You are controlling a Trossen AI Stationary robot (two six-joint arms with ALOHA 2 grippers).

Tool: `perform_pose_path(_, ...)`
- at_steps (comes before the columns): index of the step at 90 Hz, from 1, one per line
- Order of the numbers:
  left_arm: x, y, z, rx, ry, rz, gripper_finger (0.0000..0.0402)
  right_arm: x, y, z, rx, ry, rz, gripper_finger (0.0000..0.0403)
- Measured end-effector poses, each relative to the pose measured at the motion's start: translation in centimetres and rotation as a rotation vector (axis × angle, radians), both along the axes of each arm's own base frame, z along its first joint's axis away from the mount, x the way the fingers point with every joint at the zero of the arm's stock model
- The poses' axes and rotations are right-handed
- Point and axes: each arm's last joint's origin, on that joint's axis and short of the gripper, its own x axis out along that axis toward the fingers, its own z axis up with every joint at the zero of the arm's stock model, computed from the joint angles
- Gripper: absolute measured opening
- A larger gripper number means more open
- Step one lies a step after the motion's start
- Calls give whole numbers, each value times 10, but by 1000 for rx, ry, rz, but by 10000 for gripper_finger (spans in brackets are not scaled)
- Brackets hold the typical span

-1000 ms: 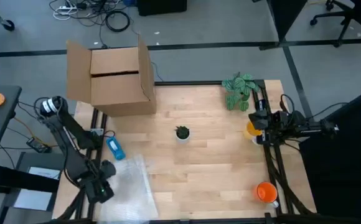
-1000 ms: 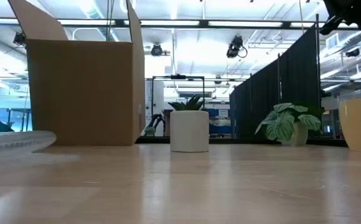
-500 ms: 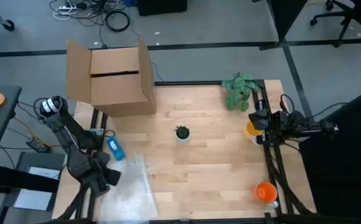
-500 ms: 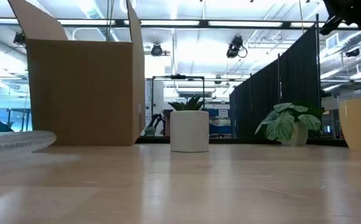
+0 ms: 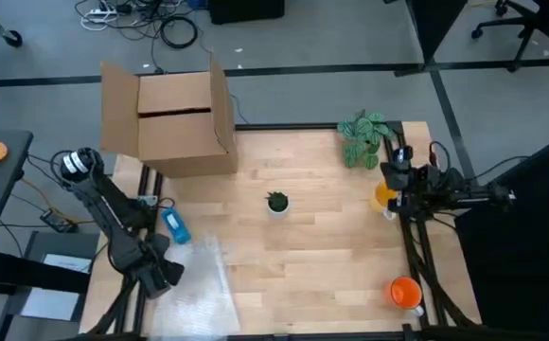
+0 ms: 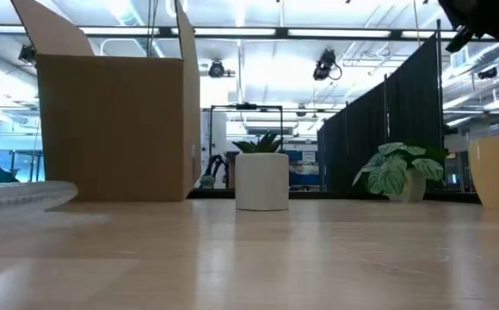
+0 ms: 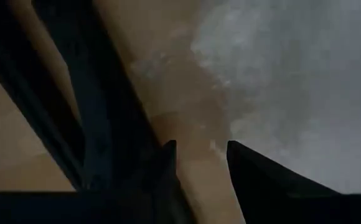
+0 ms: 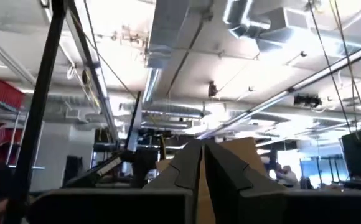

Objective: Wrap mug
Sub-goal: Prepare the transparent bubble wrap

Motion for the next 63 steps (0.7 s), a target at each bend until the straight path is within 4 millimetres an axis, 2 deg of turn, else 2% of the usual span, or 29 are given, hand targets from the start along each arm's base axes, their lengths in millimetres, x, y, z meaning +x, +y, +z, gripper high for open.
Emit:
perform_pose_path(19,1,-3,-9,-63,-38,-3,129,0,0,0,7,-5,9,2)
perform_pose_path(48,-2,3,-28,-55,-82,-29,129,-1,1,2,240,-86,269,2)
perform_pose_path(63,-1,3,-31,-61,-135,-36,129,-1,1,1,277,-88,305,2)
